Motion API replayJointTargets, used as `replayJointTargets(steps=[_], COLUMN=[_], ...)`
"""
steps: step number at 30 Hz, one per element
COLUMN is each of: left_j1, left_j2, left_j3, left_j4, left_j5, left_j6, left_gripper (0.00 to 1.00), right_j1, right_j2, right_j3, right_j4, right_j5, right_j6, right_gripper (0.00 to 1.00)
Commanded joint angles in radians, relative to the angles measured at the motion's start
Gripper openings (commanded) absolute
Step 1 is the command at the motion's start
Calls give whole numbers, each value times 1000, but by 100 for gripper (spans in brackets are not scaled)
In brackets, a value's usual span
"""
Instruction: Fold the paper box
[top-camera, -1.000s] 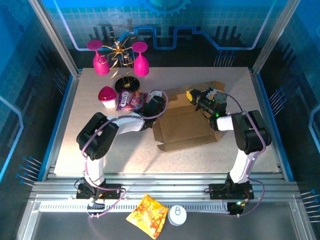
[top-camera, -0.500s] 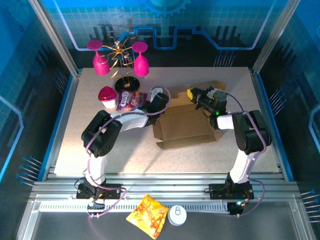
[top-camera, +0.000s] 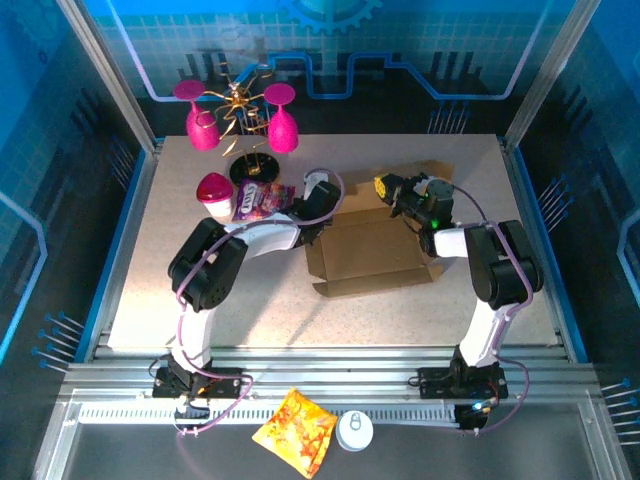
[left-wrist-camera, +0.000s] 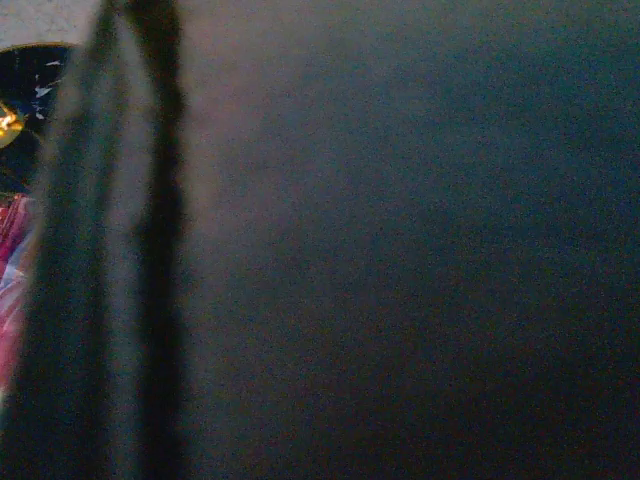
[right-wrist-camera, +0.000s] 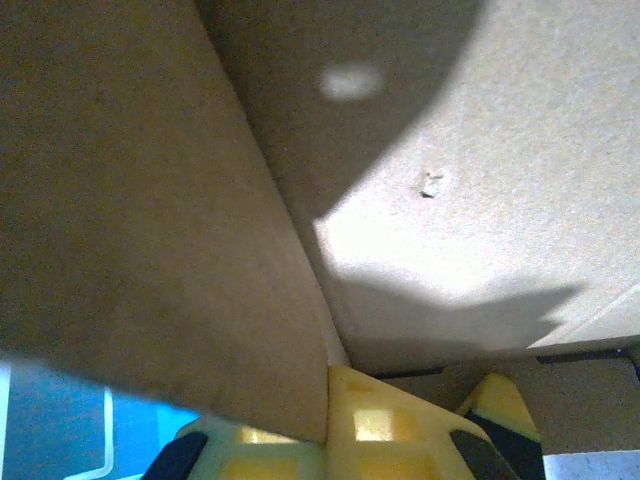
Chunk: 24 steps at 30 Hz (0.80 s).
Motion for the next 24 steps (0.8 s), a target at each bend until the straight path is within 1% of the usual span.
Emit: replayJointTargets(steps=[1, 4, 9, 11, 13, 14, 16, 18, 20, 24], left_j1=[18, 21, 21, 21, 22, 23, 25, 34, 45, 64], left_j2=[55, 55, 41, 23, 1, -12, -40, -66, -100, -146], left_j3=[5, 5, 13, 1, -11, -19, -34, -41, -35, 8], left_j4=[-69, -80, -134, -142, -155, -163, -174, -207, -264, -417], left_j5=[56, 53, 20, 15, 12, 10, 21, 52, 96, 163], left_j6=[-4, -4, -15, -14, -9, -3, 12, 19, 19, 16], left_gripper=[12, 0, 0, 0, 0, 0, 0, 0, 0, 0], right_j1=[8, 8, 8, 3, -6, -13, -26, -43, -62, -101], right_j2=[-11, -10, -34, -74, -123, -154, -221, -292, -364, -473], right_j3=[25, 28, 27, 26, 27, 27, 28, 78, 121, 195], right_j4=[18, 16, -34, -90, -181, -236, -344, -451, -621, -947], right_j5=[-79, -76, -54, -35, -22, -10, 7, 22, 39, 99], right_j6=[18, 19, 8, -20, -65, -96, -163, -241, -337, -496], right_gripper=[0, 0, 0, 24, 43, 52, 62, 69, 74, 78])
